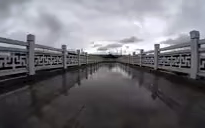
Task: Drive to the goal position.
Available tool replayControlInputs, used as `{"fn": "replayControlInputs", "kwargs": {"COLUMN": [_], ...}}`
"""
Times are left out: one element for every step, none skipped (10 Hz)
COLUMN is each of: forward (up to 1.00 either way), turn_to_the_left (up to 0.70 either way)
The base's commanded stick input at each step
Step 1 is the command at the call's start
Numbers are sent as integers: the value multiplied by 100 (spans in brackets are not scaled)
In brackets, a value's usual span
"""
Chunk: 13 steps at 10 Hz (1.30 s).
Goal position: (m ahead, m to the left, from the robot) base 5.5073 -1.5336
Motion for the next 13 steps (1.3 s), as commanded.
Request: {"fn": "replayControlInputs", "kwargs": {"forward": [45,45,45,45,45,45,45,45,45,45,45,45,45], "turn_to_the_left": [0,0,0,0,0,0,0,0,0,0,0,0,0]}}
